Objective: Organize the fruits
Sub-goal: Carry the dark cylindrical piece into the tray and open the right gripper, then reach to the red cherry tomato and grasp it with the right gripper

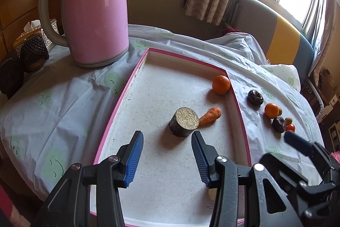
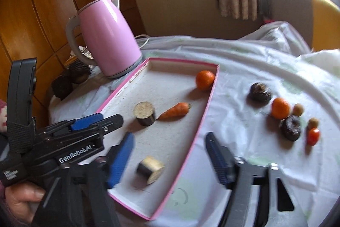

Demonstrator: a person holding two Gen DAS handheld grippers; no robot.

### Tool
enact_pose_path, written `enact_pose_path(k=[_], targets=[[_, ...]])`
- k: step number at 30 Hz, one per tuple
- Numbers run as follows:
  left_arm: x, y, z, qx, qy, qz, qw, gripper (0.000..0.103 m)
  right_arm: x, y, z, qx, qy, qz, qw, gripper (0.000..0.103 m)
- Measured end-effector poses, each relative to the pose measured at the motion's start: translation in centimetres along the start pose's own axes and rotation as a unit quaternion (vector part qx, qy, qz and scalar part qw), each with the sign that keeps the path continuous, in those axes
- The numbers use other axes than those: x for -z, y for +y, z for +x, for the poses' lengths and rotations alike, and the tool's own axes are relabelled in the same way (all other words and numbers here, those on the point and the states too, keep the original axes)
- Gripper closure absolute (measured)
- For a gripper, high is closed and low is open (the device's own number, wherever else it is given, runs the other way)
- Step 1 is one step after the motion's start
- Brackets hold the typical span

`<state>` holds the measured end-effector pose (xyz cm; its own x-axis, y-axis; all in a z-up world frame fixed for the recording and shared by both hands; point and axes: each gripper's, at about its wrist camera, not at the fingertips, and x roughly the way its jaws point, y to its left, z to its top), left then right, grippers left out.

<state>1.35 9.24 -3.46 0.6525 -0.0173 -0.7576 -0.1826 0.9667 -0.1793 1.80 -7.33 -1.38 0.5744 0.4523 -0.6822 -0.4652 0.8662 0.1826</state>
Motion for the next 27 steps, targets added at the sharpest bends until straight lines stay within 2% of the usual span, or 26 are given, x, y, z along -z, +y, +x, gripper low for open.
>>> enact_pose_path(k=[3, 6, 11, 13, 15, 18, 20, 21, 24, 27], targets=[[0.1, -0.4, -0.1, 0.003, 0.001, 0.003, 1.0, 0.055, 0.2, -0.6, -1.2, 0.041, -0.03, -0.011, 0.999, 0.001], [0.2, -0.9, -0.2, 0.006, 0.002, 0.011, 0.9999, 0.055, 0.3, -1.6, -2.1, 0.078, -0.046, -0.015, 0.996, 0.0], [0.3, -1.8, -0.5, 0.008, -0.002, 0.026, 0.9996, 0.055, 0.6, -3.5, -2.7, 0.129, -0.042, -0.006, 0.991, 0.0], [0.3, -2.2, -0.6, 0.011, -0.005, 0.033, 0.9994, 0.055, 0.9, -4.4, -3.2, 0.123, -0.047, -0.002, 0.991, 0.0], [0.4, -2.6, -0.8, 0.014, -0.008, 0.04, 0.9991, 0.055, 1.2, -5.9, -3.8, 0.11, -0.046, 0.03, 0.992, 0.0], [0.4, -3.3, -1.1, 0.02, -0.012, 0.051, 0.9984, 0.055, 1.7, -8.2, -3.8, 0.133, -0.03, 0.069, 0.988, 0.0], [0.4, -3.6, -1.2, 0.025, -0.013, 0.058, 0.9979, 0.055, 2.3, -10.1, -3.8, 0.132, -0.018, 0.098, 0.986, 0.002], [0.5, -3.8, -1.2, 0.027, -0.013, 0.061, 0.9977, 0.055, 2.6, -11.0, -3.9, 0.135, -0.01, 0.114, 0.984, 0.008], [0.5, -4.4, -1.2, 0.034, -0.013, 0.069, 0.9969, 0.055, 4.0, -13.7, -3.9, 0.147, 0.013, 0.157, 0.976, 0.013], [0.7, -5.1, -1.1, 0.038, -0.011, 0.076, 0.9963, 0.055, 5.3, -16.1, -4.2, 0.146, 0.022, 0.204, 0.968, 0.014]])
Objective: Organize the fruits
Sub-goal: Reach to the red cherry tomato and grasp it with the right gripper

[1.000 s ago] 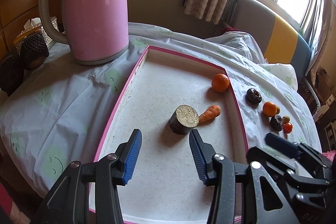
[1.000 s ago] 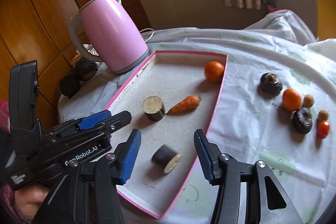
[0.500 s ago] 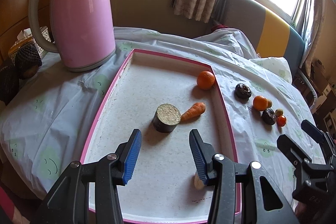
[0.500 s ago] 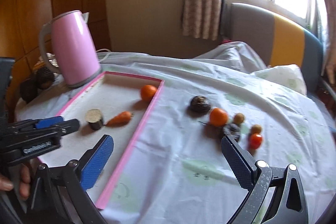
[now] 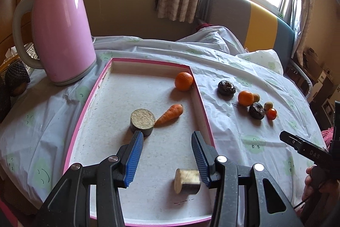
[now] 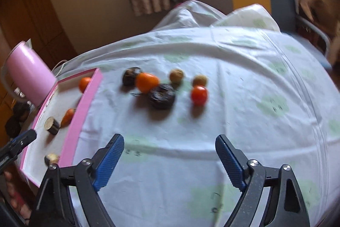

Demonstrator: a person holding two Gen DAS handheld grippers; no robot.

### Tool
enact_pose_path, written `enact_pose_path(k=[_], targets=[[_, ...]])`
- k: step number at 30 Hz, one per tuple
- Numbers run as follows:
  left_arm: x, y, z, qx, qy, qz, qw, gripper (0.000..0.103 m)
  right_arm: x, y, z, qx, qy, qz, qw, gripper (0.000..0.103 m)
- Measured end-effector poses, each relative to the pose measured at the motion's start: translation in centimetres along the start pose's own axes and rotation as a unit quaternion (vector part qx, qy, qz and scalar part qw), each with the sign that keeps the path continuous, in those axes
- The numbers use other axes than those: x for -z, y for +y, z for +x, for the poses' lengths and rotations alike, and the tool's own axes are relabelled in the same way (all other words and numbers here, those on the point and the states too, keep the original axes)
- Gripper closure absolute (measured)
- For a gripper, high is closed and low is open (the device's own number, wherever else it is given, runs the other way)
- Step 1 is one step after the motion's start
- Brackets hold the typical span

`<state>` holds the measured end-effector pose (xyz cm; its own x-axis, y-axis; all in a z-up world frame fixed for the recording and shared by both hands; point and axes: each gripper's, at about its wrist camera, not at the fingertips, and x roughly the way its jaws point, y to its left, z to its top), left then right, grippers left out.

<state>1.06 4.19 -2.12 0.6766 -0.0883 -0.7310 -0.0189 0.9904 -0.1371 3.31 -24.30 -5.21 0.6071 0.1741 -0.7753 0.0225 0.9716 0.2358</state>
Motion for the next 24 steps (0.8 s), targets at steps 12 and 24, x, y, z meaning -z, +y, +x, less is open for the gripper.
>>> enact_pose_path(k=[12, 24], targets=[[0.0, -3.3, 0.6, 0.038, 0.02, 0.034, 0.9985, 0.055, -0.1, -3.4, 0.3, 0.015, -0.001, 0.023, 1.0, 0.038], [0.1, -6.3, 1.3, 0.068, 0.038, 0.068, 0.9946, 0.055, -4.1, -2.9, 2.6, 0.005, -0.01, 0.008, 1.0, 0.056]])
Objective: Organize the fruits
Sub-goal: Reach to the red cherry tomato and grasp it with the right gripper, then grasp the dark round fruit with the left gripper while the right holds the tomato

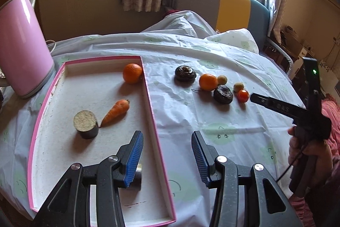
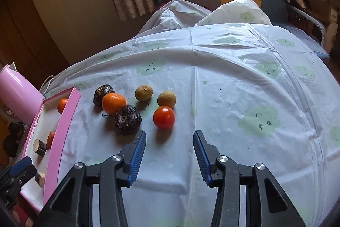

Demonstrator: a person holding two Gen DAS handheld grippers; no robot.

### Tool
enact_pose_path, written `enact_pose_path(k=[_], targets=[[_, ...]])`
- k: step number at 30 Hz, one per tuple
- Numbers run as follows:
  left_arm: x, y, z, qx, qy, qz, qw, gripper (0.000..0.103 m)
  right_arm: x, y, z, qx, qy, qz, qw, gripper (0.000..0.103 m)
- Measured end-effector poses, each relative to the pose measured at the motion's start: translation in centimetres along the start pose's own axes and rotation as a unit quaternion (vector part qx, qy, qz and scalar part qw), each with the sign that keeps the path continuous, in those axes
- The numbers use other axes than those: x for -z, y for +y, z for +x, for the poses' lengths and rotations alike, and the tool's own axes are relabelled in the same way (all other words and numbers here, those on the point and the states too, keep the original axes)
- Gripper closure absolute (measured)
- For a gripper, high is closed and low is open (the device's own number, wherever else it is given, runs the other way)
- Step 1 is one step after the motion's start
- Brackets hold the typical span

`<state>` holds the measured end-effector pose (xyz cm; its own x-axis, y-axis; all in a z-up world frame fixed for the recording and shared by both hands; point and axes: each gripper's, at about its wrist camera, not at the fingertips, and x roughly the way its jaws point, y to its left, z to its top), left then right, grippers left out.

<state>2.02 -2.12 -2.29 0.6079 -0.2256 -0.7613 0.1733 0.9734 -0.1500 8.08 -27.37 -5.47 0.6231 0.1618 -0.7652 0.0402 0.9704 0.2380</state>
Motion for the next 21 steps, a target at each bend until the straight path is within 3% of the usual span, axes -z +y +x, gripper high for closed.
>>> enact_pose_path(k=[8, 10, 16, 21], targets=[[-1.1, -1.9, 1.3, 0.022, 0.012, 0.007, 0.9997, 0.055, -1.6, 1.1, 3.8, 0.004, 0.025, -0.027, 0.999, 0.058], [-1.5, -2.4, 1.7, 0.034, 0.016, 0.003, 0.9993, 0.055, -1.6, 1.1, 4.5, 0.014, 0.03, -0.033, 0.999, 0.077], [-2.7, -3.9, 3.7, 0.062, 0.039, -0.01, 0.9973, 0.055, -0.6, 0.0, 2.6, 0.003, 0.014, -0.034, 0.999, 0.077], [-3.6, -5.9, 6.0, 0.065, 0.063, -0.008, 0.9958, 0.055, 0.7, -1.8, 1.4, 0.009, 0.01, -0.015, 1.0, 0.077]])
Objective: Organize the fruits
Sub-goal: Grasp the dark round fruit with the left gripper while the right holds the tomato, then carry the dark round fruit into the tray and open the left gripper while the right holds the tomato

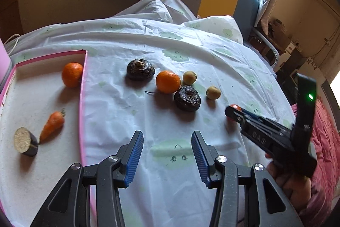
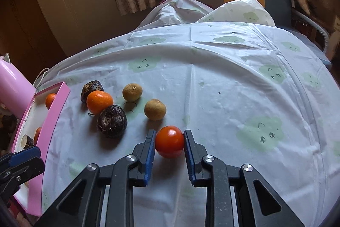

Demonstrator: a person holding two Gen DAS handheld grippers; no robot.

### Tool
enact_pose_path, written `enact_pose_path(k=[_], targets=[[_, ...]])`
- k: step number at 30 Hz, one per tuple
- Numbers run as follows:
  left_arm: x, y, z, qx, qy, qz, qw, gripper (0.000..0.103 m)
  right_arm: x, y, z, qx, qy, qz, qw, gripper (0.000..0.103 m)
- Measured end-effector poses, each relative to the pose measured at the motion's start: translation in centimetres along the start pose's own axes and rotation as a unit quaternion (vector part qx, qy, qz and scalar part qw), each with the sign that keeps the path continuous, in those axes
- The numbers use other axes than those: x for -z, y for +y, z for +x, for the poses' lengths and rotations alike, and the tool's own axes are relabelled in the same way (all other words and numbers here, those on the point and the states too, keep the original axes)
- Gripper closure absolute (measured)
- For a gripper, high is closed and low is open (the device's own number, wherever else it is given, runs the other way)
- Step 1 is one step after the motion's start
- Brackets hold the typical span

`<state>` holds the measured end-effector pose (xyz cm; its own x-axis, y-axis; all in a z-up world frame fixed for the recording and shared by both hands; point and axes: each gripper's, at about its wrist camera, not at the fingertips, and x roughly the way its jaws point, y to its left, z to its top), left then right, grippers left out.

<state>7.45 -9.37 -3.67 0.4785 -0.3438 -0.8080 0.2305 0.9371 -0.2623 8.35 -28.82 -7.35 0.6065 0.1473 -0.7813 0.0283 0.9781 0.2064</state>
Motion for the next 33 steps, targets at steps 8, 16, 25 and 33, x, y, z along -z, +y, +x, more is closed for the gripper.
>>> enact_pose_path(k=[8, 16, 25, 33], targets=[[-2.0, -2.0, 3.3, 0.002, 0.011, -0.018, 0.9998, 0.055, 0.8, -0.6, -0.4, 0.001, -0.012, -0.013, 1.0, 0.077], [-3.5, -2.8, 5.9, -0.008, 0.017, -0.028, 0.9994, 0.05, 1.1, -1.1, -0.2, -0.014, -0.018, -0.004, 1.0, 0.076], [-4.6, -3.2, 9.0, -0.038, 0.029, -0.03, 0.9984, 0.05, 1.1, -1.2, -0.1, -0.016, -0.022, -0.001, 1.0, 0.076], [-3.2, -3.2, 7.9, -0.029, 0.015, -0.001, 0.9995, 0.059, 1.1, -1.0, -0.1, -0.012, -0.019, -0.003, 1.0, 0.076]])
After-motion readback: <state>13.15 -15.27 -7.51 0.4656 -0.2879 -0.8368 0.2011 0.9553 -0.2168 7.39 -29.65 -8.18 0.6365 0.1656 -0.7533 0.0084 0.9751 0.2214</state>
